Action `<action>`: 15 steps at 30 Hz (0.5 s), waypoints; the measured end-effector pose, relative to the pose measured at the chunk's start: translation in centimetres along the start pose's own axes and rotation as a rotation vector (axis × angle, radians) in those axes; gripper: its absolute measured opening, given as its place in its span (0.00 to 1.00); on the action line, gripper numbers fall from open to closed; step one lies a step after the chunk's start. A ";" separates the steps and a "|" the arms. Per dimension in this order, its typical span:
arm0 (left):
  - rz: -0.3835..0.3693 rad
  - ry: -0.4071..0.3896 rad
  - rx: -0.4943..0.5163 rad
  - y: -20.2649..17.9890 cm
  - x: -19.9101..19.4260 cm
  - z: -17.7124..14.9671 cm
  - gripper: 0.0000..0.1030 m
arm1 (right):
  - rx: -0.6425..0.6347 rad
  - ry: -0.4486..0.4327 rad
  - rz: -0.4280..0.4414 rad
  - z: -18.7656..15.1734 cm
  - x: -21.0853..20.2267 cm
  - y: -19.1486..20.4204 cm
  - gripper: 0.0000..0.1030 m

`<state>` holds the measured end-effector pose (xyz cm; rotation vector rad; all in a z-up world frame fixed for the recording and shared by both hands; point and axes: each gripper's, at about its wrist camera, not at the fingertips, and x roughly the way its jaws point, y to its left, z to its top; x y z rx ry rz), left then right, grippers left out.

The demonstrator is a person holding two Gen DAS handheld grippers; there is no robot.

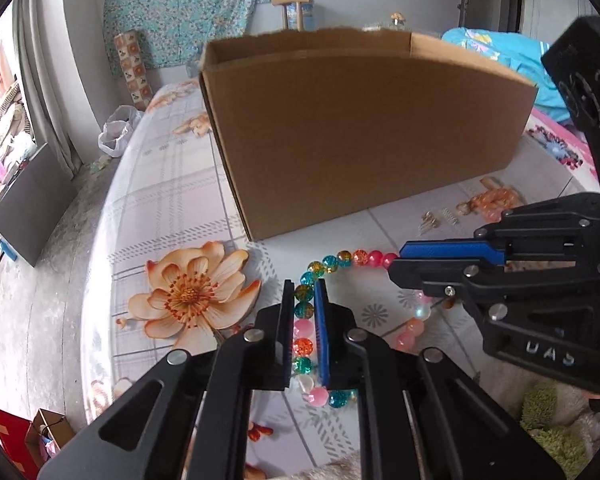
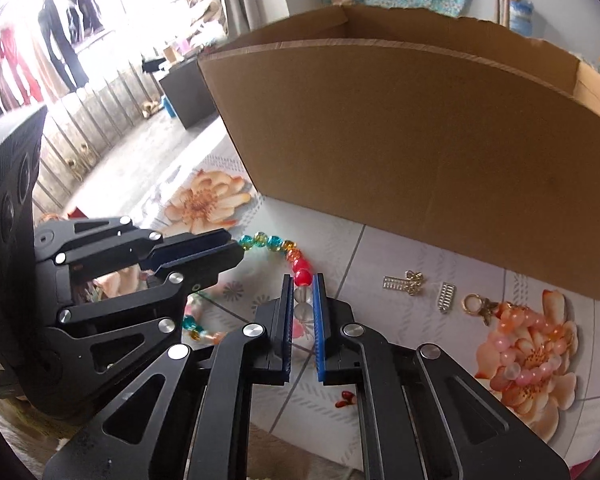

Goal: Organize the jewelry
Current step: 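Grasp the multicolour bead bracelet with the left gripper, then lift the bead bracelet into the box and open the left gripper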

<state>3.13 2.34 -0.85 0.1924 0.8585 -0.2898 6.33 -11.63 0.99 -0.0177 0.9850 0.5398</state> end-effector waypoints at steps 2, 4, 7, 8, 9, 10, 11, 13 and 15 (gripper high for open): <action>-0.002 -0.029 -0.010 0.0 -1.3 0.2 0.09 | 0.018 -0.026 0.021 -0.1 -1.2 -0.1 0.07; -0.005 -0.076 -0.014 -0.1 -3.2 0.7 0.09 | 0.021 -0.056 0.028 0.0 -2.2 0.0 0.07; -0.013 -0.140 -0.002 -0.4 -5.8 1.9 0.09 | 0.004 -0.129 0.033 0.9 -4.7 0.4 0.07; -0.015 -0.166 0.004 -0.5 -6.7 2.4 0.09 | -0.010 -0.165 0.035 1.5 -5.7 0.7 0.07; -0.021 -0.192 0.008 -0.6 -7.6 3.1 0.09 | -0.019 -0.193 0.039 1.7 -6.6 0.7 0.07; -0.030 -0.235 0.018 -0.7 -8.9 4.1 0.09 | -0.031 -0.232 0.046 2.3 -7.7 0.8 0.07; -0.028 -0.276 0.033 -0.7 -9.9 5.1 0.09 | -0.046 -0.271 0.050 3.1 -8.8 0.9 0.07; -0.023 -0.347 0.060 -0.8 -11.6 7.2 0.09 | -0.070 -0.329 0.055 4.8 -10.4 0.9 0.07; -0.023 -0.407 0.082 -0.9 -12.7 9.2 0.09 | -0.088 -0.372 0.059 6.6 -11.4 0.6 0.07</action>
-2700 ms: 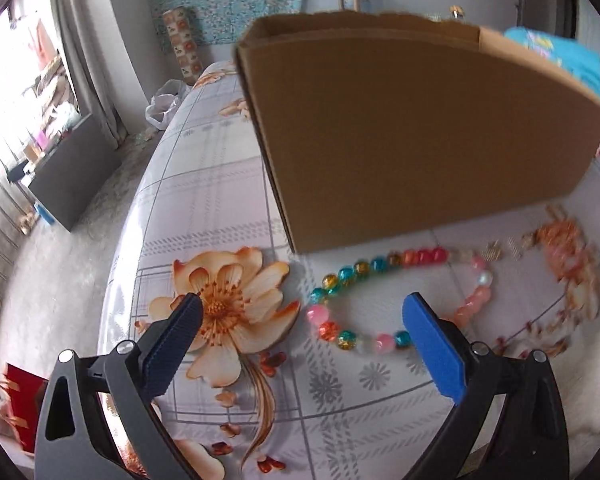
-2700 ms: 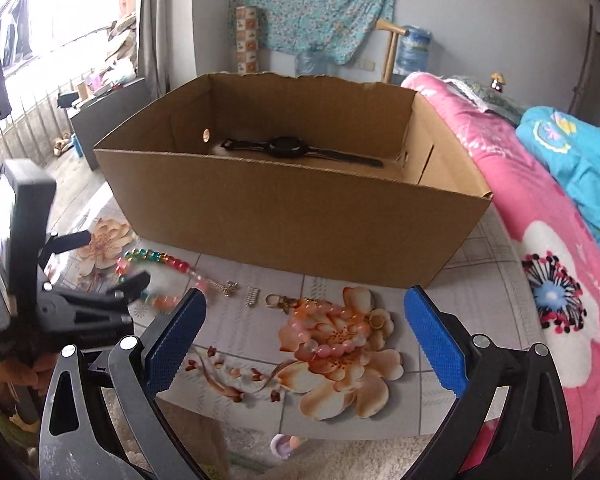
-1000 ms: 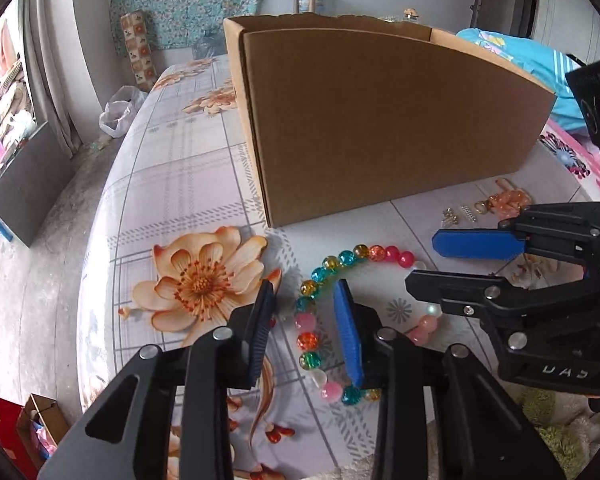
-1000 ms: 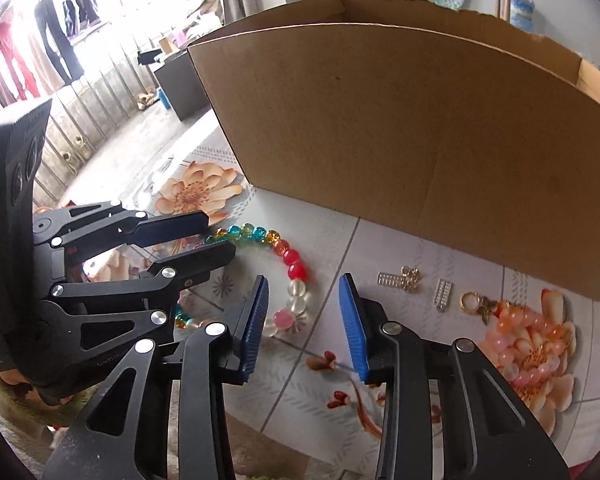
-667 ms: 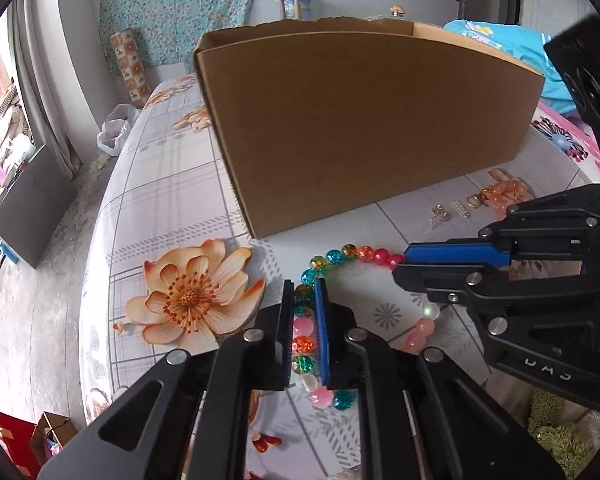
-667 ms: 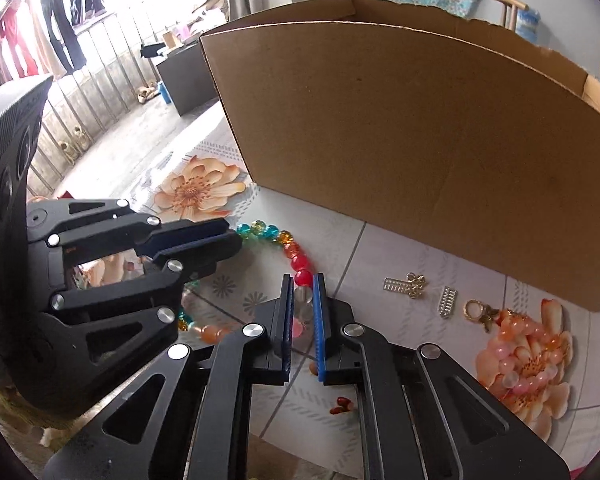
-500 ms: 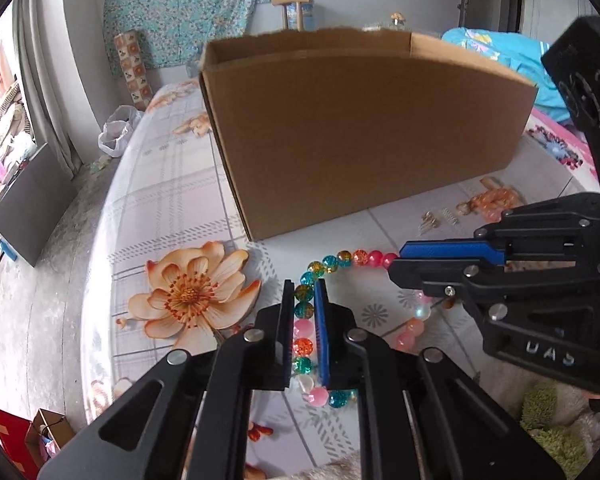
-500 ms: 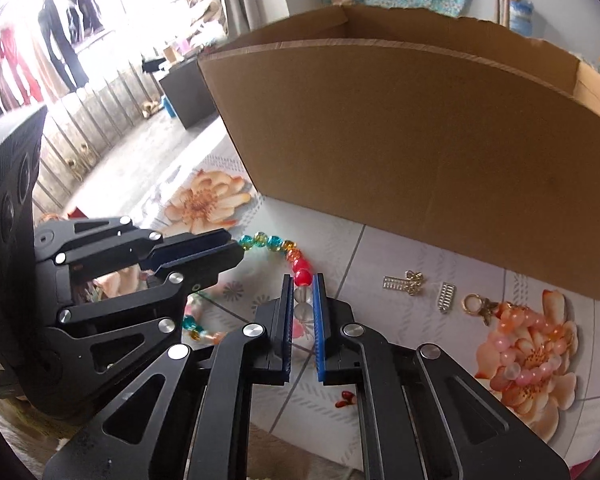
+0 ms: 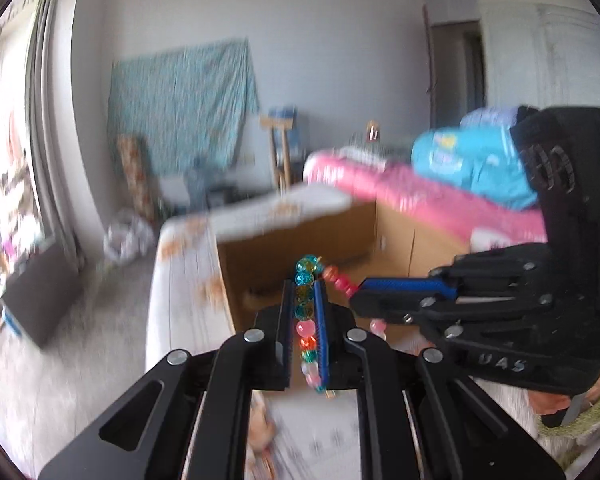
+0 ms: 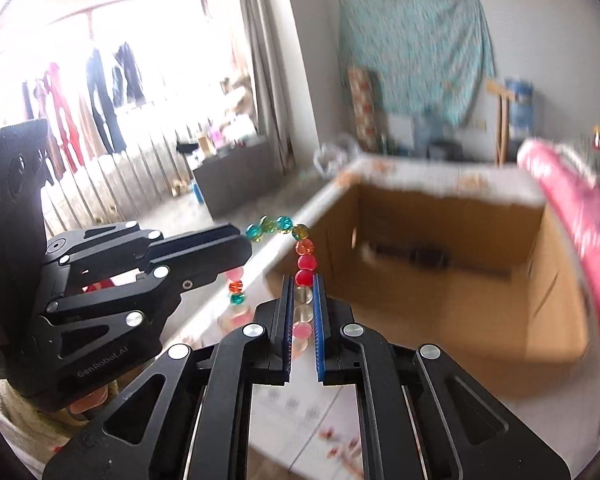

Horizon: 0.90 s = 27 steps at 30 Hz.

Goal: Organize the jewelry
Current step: 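Lift the bead bracelet into the box and open the left gripper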

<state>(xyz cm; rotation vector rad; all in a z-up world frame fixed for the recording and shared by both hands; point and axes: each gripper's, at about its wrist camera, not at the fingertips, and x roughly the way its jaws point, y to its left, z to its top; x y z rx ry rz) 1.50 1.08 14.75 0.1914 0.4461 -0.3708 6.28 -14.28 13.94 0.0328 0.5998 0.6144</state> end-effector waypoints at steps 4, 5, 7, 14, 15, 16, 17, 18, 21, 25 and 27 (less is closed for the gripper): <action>-0.005 -0.061 0.038 0.2 1.7 4.0 0.09 | -0.021 -0.033 -0.011 3.8 0.6 -1.8 0.07; -0.016 -0.056 0.036 0.5 2.5 4.7 0.09 | -0.010 -0.017 0.000 4.8 1.4 -2.7 0.07; -0.026 -0.030 0.040 1.1 4.6 5.6 0.09 | 0.012 0.028 0.025 5.8 2.8 -4.1 0.07; -0.034 0.176 0.024 2.5 12.2 4.2 0.09 | 0.090 0.251 0.067 5.9 9.7 -8.0 0.07; -0.038 0.219 0.011 2.8 13.3 3.5 0.09 | 0.102 0.302 0.072 5.5 10.8 -8.5 0.07; -0.045 0.252 0.005 3.0 14.1 3.0 0.09 | 0.115 0.340 0.070 5.0 11.9 -9.0 0.07; -0.050 0.272 0.000 2.8 14.6 2.5 0.09 | 0.117 0.361 0.069 4.8 12.0 -9.0 0.07; -0.057 0.303 -0.011 3.1 15.4 2.0 0.09 | 0.116 0.402 0.069 4.3 12.9 -9.1 0.07; -0.063 0.380 -0.041 3.8 16.9 0.8 0.10 | 0.124 0.454 0.061 3.5 14.0 -9.7 0.12; -0.045 0.427 -0.066 4.5 18.4 -0.1 0.15 | 0.117 0.448 0.036 2.7 14.0 -9.6 0.21; -0.042 0.404 -0.090 5.0 18.2 0.0 0.16 | 0.123 0.426 0.024 2.8 13.5 -9.9 0.21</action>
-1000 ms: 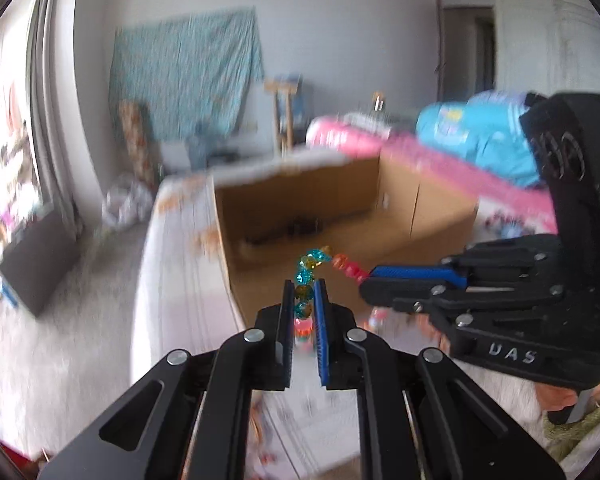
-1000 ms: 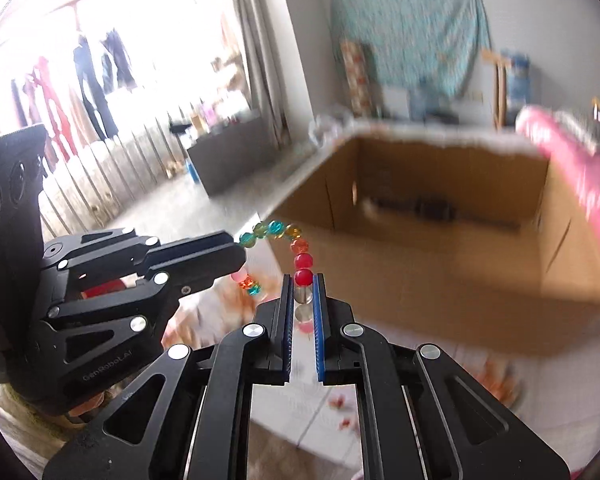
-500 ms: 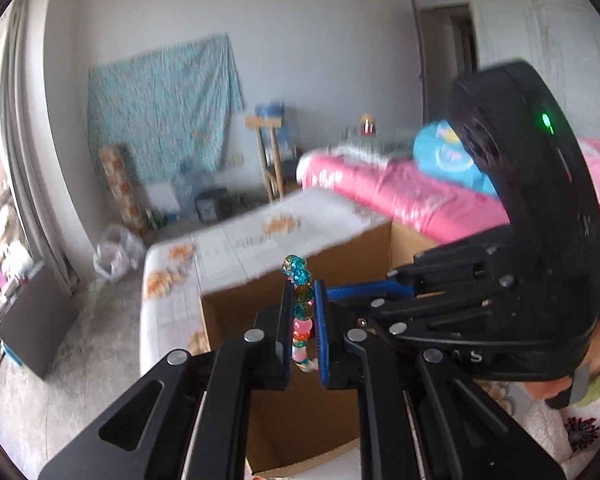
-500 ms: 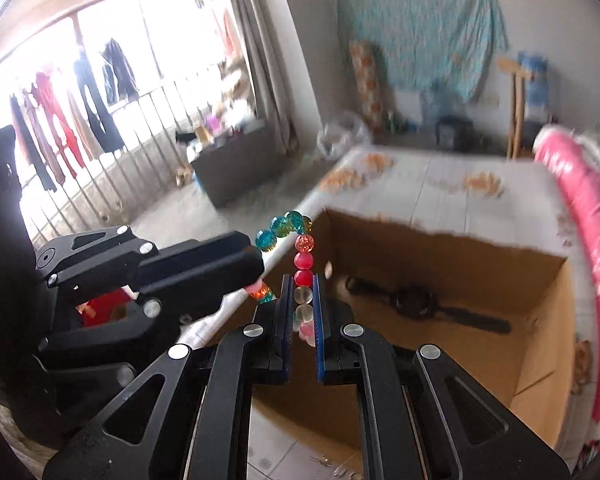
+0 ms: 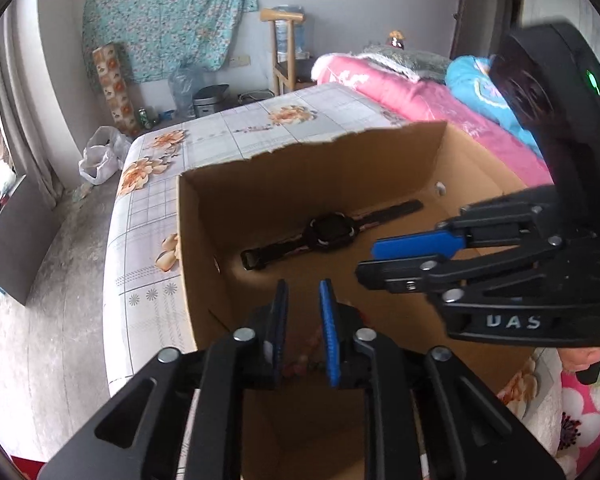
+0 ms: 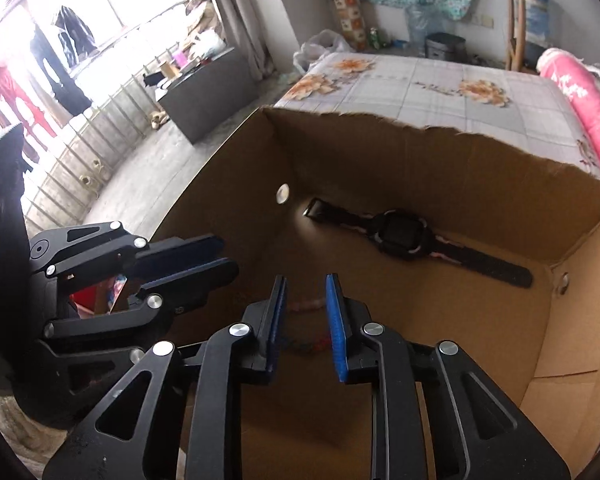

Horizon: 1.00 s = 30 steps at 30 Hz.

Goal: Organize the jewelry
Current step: 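Lift the bead bracelet into the box and open the left gripper, then move both grippers from the box back to the small metal charms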

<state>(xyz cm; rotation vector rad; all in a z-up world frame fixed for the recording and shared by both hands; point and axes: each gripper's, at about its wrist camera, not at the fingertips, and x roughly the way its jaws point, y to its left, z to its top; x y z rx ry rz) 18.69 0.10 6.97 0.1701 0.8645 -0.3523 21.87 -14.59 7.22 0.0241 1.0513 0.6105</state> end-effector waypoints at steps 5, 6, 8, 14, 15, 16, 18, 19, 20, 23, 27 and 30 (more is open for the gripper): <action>0.005 -0.102 -0.026 0.7 -2.6 0.0 0.19 | 0.033 -0.094 -0.006 -1.1 -3.2 -1.3 0.31; 0.005 -0.124 -0.025 0.9 -3.0 0.1 0.21 | 0.032 -0.108 -0.005 -1.1 -3.6 -1.6 0.32; 0.006 -0.166 -0.024 1.0 -4.2 -0.2 0.24 | 0.017 -0.121 -0.008 -1.3 -4.6 -1.7 0.33; 0.030 -0.222 -0.021 1.2 -6.1 -1.6 0.37 | -0.011 -0.029 0.048 -0.1 -4.2 -1.6 0.37; 0.033 -0.232 -0.021 1.2 -6.4 -2.0 0.40 | -0.016 0.003 0.063 0.3 -3.4 -1.4 0.37; 0.031 -0.239 -0.023 1.2 -6.6 -2.4 0.42 | -0.020 0.056 0.093 0.6 -2.6 -1.3 0.37; 0.028 -0.256 -0.039 1.3 -7.1 -3.3 0.45 | 0.004 0.188 0.185 1.4 -0.1 -1.2 0.38; 0.026 -0.264 -0.042 1.3 -7.2 -3.6 0.49 | 0.030 0.260 0.235 1.8 1.4 -1.2 0.38; 0.026 -0.275 -0.045 1.3 -7.4 -4.0 0.50 | 0.058 0.328 0.272 2.1 2.8 -1.2 0.38; 0.035 -0.296 -0.049 1.4 -7.7 -5.0 0.57 | 0.135 0.475 0.309 2.9 6.6 -1.2 0.49; 0.037 -0.326 -0.064 1.6 -8.1 -6.2 0.62 | 0.219 0.556 0.292 3.8 10.3 -1.5 0.55; 0.023 -0.334 -0.066 1.9 -8.1 -6.9 0.64 | 0.284 0.603 0.285 3.9 12.5 -2.1 0.57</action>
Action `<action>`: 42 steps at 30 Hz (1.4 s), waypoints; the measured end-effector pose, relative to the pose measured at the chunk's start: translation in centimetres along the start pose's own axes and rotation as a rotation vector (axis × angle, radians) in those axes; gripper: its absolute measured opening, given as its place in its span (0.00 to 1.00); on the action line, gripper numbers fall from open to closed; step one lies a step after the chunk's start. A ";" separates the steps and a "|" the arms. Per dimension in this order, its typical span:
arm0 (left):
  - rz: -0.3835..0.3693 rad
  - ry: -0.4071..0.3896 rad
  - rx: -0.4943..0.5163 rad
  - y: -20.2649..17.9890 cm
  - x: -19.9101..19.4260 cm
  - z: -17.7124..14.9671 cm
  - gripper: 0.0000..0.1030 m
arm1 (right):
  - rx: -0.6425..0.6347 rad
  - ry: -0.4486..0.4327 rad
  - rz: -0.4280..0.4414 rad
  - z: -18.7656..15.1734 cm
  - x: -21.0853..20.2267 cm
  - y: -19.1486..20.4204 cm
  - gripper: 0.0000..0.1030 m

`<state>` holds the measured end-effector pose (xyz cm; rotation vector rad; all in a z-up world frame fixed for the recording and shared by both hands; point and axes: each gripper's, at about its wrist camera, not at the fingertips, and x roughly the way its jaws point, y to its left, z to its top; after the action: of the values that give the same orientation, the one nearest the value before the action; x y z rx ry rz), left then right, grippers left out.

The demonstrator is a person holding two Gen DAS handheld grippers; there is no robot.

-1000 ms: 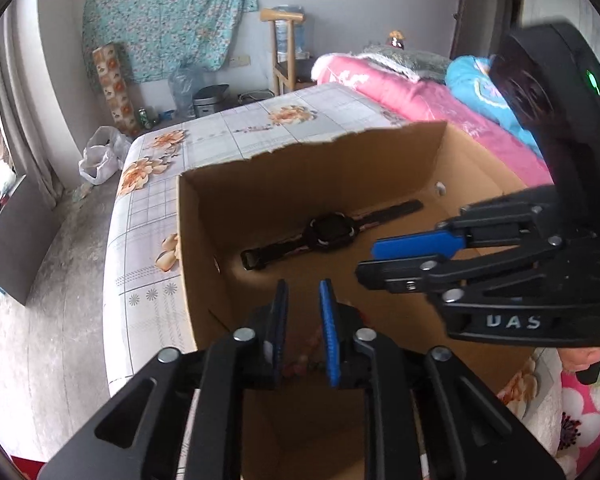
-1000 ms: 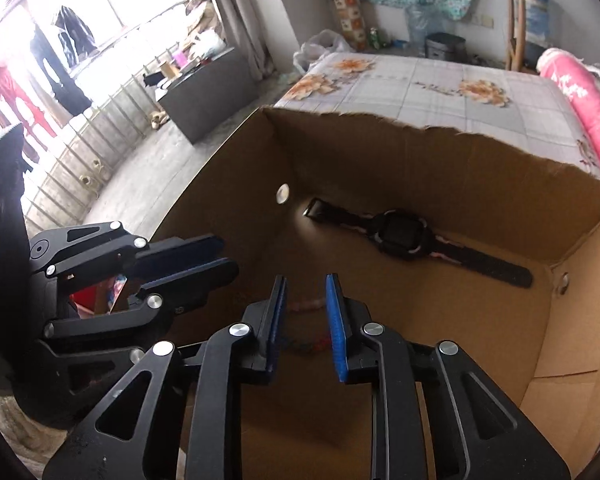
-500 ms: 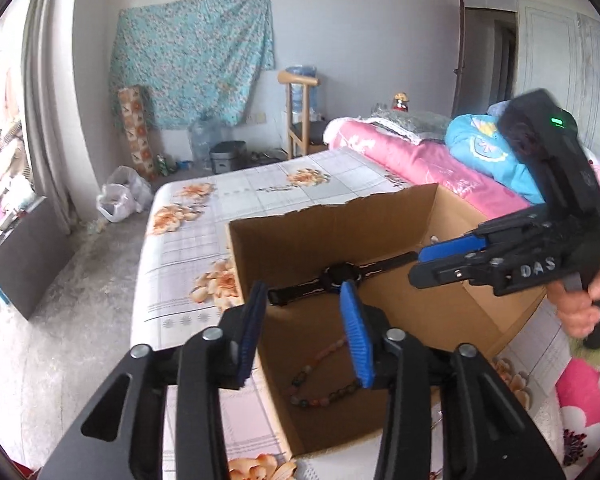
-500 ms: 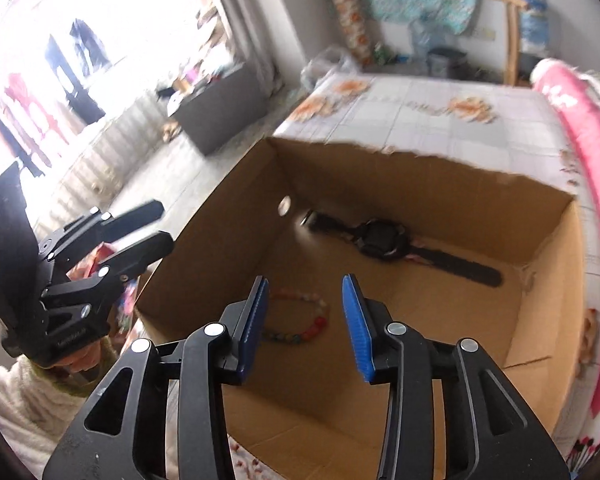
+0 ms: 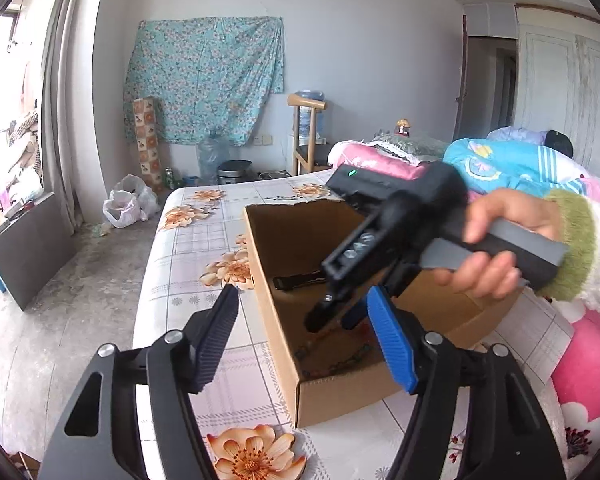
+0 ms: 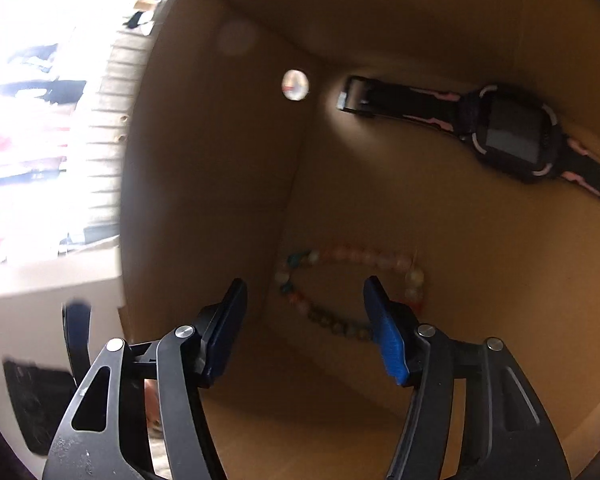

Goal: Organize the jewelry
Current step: 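Move both grippers from the box back to the small metal charms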

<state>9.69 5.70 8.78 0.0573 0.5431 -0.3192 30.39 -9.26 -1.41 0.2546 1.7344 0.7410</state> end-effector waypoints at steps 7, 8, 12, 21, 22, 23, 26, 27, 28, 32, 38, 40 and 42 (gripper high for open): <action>0.016 -0.036 0.039 0.6 -0.6 -0.6 0.68 | 0.063 -0.086 -0.020 1.8 -0.5 -0.8 0.60; 0.012 -0.040 0.035 0.7 -0.6 -0.6 0.68 | 0.069 -0.099 -0.012 1.9 -0.5 -0.9 0.60; 0.006 -0.043 0.023 0.9 -0.6 -0.8 0.69 | 0.085 -0.181 0.052 2.6 -1.1 -1.3 0.61; -0.007 -0.029 0.023 0.3 -1.0 -1.4 0.74 | 0.040 -0.334 0.194 1.1 -5.6 -0.9 0.62; -0.009 -0.028 0.023 0.2 -1.1 -1.5 0.74 | 0.035 -0.358 0.198 0.3 -6.5 -0.9 0.62; -0.012 -0.027 0.022 0.1 -1.2 -1.6 0.75 | 0.020 -0.390 0.208 -0.5 -7.8 -0.8 0.62; -0.028 -0.020 0.016 -0.4 -1.4 -1.8 0.76 | -0.012 -0.485 0.226 -3.7 -10.7 -0.7 0.62; -0.036 -0.019 0.015 -0.6 -1.5 -1.9 0.76 | -0.030 -0.530 0.225 -5.3 -12.0 -0.5 0.62; -0.046 -0.018 0.015 -0.9 -1.7 -2.0 0.76 | -0.050 -0.575 0.219 -7.3 -13.1 -0.3 0.61; -0.160 -0.018 -0.001 -1.8 -2.4 -2.8 0.79 | -0.154 -0.685 0.216 -13.8 -14.6 0.3 0.58; -0.269 0.071 0.019 -4.6 -1.7 -5.3 0.81 | -0.275 -0.820 0.109 -22.6 -12.8 0.2 0.57; -0.269 0.108 0.030 -5.7 -0.9 -6.1 0.81 | -0.238 -0.858 0.088 -23.5 -11.4 -0.9 0.54; -0.291 0.144 0.019 -6.6 0.2 -6.9 0.81 | -0.166 -0.879 0.047 -24.3 -9.9 -2.6 0.46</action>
<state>4.33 0.35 3.00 0.0199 0.6929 -0.6073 11.35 -24.87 7.97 0.4297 0.8336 0.6604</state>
